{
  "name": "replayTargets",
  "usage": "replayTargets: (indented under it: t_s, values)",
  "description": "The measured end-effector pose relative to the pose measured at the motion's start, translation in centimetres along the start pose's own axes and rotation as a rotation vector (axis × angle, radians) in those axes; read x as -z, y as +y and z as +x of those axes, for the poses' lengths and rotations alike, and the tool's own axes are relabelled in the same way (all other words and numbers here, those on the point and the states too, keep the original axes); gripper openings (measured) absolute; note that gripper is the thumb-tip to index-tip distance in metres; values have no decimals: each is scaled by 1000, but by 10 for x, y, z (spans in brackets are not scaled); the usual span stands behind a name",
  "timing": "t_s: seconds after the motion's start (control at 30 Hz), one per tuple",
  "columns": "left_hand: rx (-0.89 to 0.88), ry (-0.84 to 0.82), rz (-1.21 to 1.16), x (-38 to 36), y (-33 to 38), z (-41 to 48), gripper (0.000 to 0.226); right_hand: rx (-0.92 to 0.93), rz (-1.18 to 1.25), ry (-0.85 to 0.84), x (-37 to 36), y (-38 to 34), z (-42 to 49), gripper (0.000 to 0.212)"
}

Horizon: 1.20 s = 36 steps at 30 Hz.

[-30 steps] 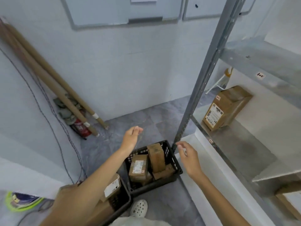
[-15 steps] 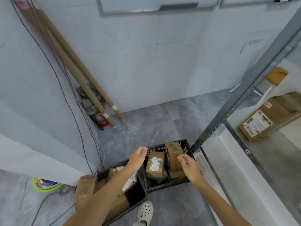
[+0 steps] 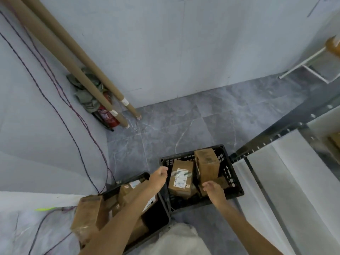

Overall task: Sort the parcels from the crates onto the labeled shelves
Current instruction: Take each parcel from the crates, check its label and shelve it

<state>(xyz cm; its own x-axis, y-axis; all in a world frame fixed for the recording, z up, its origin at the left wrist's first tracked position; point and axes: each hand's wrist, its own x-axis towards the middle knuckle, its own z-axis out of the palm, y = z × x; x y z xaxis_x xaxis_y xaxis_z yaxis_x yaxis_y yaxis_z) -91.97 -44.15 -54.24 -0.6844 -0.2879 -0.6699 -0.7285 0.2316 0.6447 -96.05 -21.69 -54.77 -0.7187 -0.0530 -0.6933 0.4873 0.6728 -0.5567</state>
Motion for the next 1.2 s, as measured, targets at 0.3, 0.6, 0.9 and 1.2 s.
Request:
replayTargets:
  t_s: [0.3,0.6,0.9,1.2]
  values:
    - [22,-152,-121,-113,-128,176,31,-146,38,-84,-100,113,183,33]
    - [187,-134,6,-172,-181,253,78,-104,354,-198,-159,161,250,49]
    - [259,51,-284,-112,-118,165,15,-155,527,-179,-85,90,154,48]
    - [-114,51,-398,16,124,-4,20,167,691,-119,99,-97,-28,43]
